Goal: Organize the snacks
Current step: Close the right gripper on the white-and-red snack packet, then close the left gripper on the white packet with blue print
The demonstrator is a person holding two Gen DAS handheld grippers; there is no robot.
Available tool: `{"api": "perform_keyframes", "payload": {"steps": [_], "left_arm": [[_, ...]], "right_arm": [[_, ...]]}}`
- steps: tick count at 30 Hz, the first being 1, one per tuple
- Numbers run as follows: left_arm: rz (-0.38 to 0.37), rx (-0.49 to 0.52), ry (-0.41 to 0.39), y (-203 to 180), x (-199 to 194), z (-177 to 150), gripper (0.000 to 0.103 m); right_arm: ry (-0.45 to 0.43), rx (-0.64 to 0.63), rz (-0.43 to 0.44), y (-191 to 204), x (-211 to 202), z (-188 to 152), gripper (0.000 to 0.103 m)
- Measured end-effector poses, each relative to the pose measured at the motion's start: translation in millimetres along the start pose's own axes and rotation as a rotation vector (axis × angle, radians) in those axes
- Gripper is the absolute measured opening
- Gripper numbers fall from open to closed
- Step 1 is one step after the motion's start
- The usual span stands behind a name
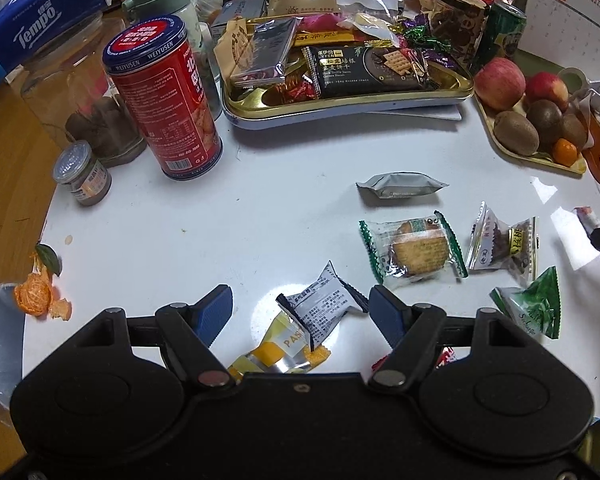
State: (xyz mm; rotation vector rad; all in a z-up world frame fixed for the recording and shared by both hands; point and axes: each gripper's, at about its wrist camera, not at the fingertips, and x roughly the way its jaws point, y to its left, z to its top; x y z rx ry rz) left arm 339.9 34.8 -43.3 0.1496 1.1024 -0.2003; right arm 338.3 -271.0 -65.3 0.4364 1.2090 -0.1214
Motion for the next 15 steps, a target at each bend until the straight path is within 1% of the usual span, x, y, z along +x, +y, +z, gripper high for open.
{"api": "perform_keyframes", "payload": {"steps": [3,6,7,9,12,15], "left_arm": [[0.002,0.022,0.007,0.7,1.9,-5.0,0.076],[-0.005,0.016,-0.003,2.1,3.5,-10.5,0.076],[-0.01,0.015,-0.01,2.2,4.2,-11.5,0.076],[-0.01,0.016,-0.053,0.1,3.1,-12.1,0.076],[-0.002,0.081,-0.095,-8.4,6.1,-9.7,0.076],[0.011,0.169,-0.083,-15.5,16.8,-11.9,0.076]], "right_arm": [[-0.025,0.021,0.032,-1.7,-21.0,-18.1,0.033],[-0.044,0.031,0.064,-0.3,-37.4,-36.7,0.033],[-0.049,0.035,0.077,0.0,-42.1,-44.3,0.033],[-0.05,0.047,0.095,0.5,-47.0,-56.6,0.033],[-0.035,0.046,0.107,5.7,-46.6,-70.1,0.033],[-0.032,0.005,0.099,15.1,-45.0,-74.4,0.033]]}}
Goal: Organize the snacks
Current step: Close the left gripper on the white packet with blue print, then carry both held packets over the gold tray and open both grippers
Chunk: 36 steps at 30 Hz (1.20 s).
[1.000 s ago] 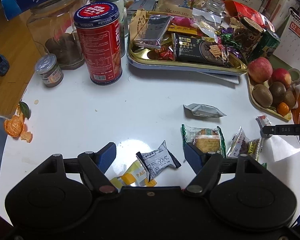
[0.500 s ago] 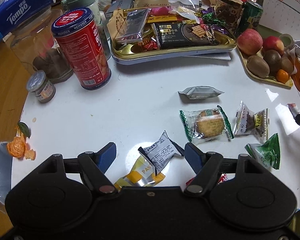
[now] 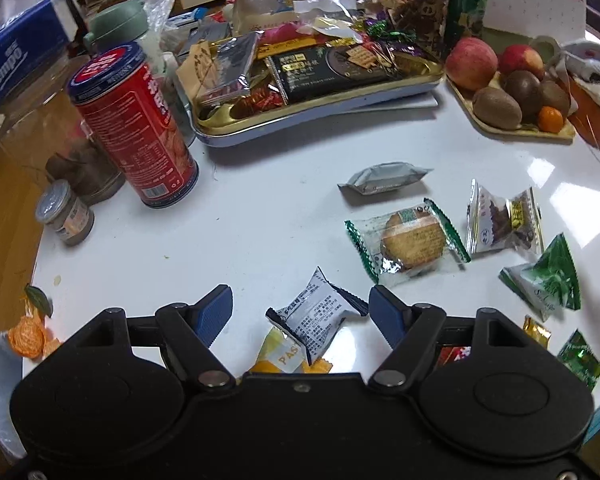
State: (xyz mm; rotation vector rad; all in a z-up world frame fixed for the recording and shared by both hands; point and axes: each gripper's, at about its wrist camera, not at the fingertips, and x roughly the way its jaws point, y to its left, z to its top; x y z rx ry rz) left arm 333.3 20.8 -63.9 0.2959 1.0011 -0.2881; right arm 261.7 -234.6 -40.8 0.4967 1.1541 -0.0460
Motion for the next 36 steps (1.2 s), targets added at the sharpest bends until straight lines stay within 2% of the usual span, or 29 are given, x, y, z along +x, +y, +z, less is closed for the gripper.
{"api": "perform_keyframes", "payload": {"steps": [2,6,9,16,18,19,22,24,27,30,36], "left_arm": [[-0.016,0.049,0.02,-2.2,8.7,-4.4,0.076],[-0.019,0.082,0.062,-1.0,26.2,-10.7,0.076],[-0.009,0.052,0.078,-0.6,36.4,-8.9,0.076],[-0.069,-0.058,0.09,-0.2,55.0,4.6,0.077],[-0.098,-0.13,0.095,5.3,55.6,8.8,0.061],[-0.101,-0.155,0.092,7.7,54.9,11.2,0.056],[-0.14,-0.258,0.101,18.4,54.6,13.6,0.054],[-0.15,-0.321,0.097,24.9,51.3,15.2,0.053],[-0.124,-0.387,0.066,31.9,36.3,20.8,0.053],[-0.101,-0.419,0.027,33.9,14.8,27.8,0.053],[-0.104,-0.429,-0.027,22.6,-43.4,35.4,0.053]], "right_arm": [[-0.013,-0.034,-0.021,5.1,-1.1,-1.7,0.033],[-0.023,-0.061,-0.033,8.8,-1.6,0.5,0.033],[-0.004,-0.043,-0.02,6.2,3.7,3.9,0.033],[0.016,-0.008,-0.043,1.0,12.3,6.6,0.033],[0.017,0.007,-0.065,-1.7,15.1,7.3,0.033],[0.019,0.014,-0.071,-2.9,16.3,7.9,0.033],[0.022,0.038,-0.083,-5.8,19.7,10.6,0.033],[0.014,0.044,-0.096,-5.5,21.1,12.3,0.033],[-0.001,0.051,-0.117,-6.0,21.3,14.2,0.033],[-0.018,0.065,-0.122,-8.3,18.5,15.9,0.033],[-0.084,0.056,-0.137,-6.2,6.4,17.1,0.033]]}}
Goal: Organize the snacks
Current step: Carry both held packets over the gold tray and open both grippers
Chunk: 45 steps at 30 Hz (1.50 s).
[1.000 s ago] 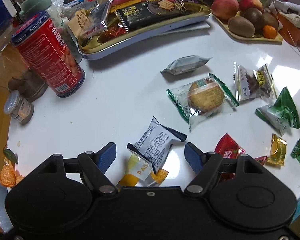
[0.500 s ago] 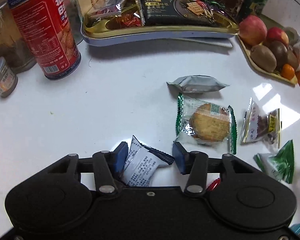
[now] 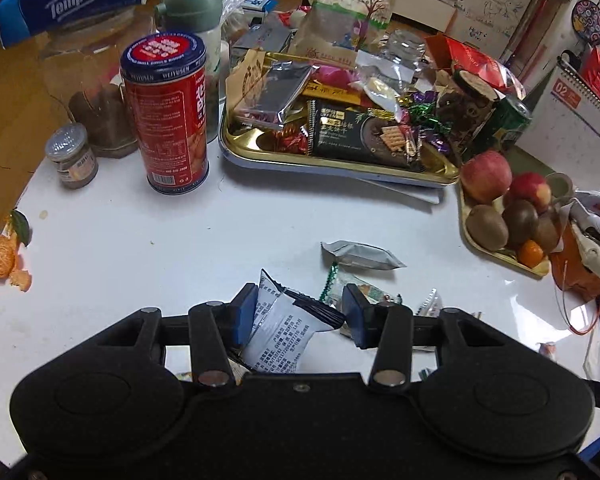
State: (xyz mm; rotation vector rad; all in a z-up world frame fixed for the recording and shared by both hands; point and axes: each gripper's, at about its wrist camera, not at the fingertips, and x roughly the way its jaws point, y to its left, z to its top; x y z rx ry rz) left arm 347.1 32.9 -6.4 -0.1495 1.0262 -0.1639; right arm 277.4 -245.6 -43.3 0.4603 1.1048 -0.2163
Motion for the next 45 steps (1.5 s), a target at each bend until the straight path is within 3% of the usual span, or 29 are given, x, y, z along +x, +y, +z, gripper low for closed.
{"api": "perform_keyframes", "payload": {"steps": [8,15,20,24,32,38,45], "left_arm": [[-0.049,0.026,-0.056,-20.7,-80.0,-25.8,0.053],[-0.063,0.034,-0.078,-23.1,-119.2,-87.4,0.053],[-0.08,0.006,-0.02,-17.2,-122.4,-135.2,0.053],[-0.078,0.003,0.029,-17.0,-117.5,-161.9,0.053],[-0.027,0.033,0.068,-20.3,-117.7,-206.9,0.053],[-0.024,0.026,0.083,-23.5,-117.2,-222.5,0.054],[-0.017,0.021,0.059,-23.9,-118.6,-221.2,0.054]], "right_arm": [[-0.101,-0.061,0.071,10.7,-45.6,-12.3,0.033],[-0.191,-0.139,0.151,17.1,-99.0,-41.4,0.033],[-0.218,-0.142,0.196,7.3,-122.4,-83.0,0.033],[-0.21,-0.162,0.178,-4.0,-128.6,-127.9,0.033],[-0.074,-0.156,0.199,-25.6,-118.4,-211.5,0.034],[-0.076,-0.263,0.183,-7.5,-119.2,-238.7,0.034],[-0.126,-0.286,0.199,-3.0,-128.3,-235.9,0.035]]}}
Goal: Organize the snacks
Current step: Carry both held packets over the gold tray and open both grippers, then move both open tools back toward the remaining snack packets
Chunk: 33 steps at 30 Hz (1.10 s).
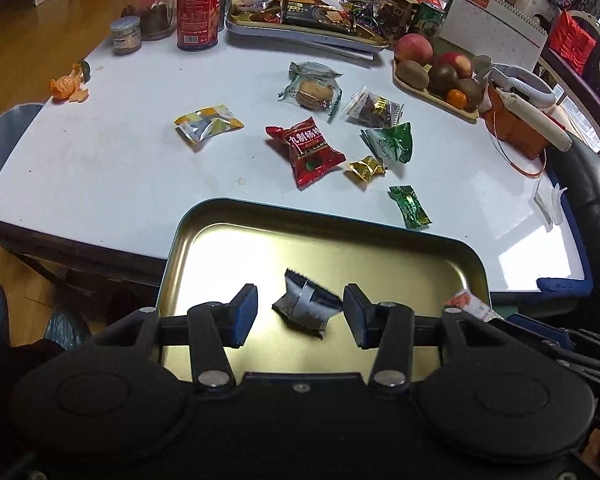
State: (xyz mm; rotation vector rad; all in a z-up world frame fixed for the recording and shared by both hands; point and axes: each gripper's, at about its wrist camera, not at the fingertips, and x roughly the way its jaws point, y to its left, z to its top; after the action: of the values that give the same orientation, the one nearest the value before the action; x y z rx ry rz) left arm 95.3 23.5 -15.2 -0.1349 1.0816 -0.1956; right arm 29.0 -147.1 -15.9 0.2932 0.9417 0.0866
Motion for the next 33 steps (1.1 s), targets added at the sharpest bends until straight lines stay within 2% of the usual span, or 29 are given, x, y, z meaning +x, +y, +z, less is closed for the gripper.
{"api": "perform_keyframes", "payload": {"steps": [15,19,25,33], "left_arm": [[0.049,0.021,-0.002,-3.4,2.2,-2.1,0.054],[0.079,0.049,-0.013,-6.9,1.5,-2.9,0.054],[0.132,0.093,-0.047,-13.7,-0.9,-4.0,0.06],[0.156,0.14,-0.116,-20.8,-9.1,-6.4,0.062]], "right_arm": [[-0.034,0.021,-0.008,-2.5,-5.1,1.7,0.036],[-0.075,0.002,-0.042,0.1,-7.8,2.8,0.054],[-0.149,-0.03,-0.119,3.4,-9.9,3.7,0.068],[-0.265,0.012,-0.173,0.9,-15.5,-0.2,0.077]]}}
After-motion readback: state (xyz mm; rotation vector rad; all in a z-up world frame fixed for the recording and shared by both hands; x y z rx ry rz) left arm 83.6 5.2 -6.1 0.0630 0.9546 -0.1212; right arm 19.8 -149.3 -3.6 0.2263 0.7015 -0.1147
